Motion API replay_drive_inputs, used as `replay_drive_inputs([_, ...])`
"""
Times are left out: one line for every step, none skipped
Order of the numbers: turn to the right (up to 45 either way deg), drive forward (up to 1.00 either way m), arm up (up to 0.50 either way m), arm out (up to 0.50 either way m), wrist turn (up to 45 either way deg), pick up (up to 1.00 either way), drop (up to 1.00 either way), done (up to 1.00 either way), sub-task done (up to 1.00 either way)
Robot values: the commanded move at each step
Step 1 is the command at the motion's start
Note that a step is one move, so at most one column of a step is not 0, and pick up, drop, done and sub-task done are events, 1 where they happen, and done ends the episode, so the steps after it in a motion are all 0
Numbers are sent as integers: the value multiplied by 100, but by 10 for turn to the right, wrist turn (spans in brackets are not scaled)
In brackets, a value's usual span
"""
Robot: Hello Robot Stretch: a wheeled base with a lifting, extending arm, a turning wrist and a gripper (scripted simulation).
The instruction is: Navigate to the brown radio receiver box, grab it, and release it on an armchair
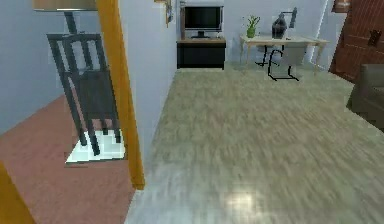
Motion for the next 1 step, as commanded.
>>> replay_drive_inputs([0,90,0,0,0,0,0,0,0])
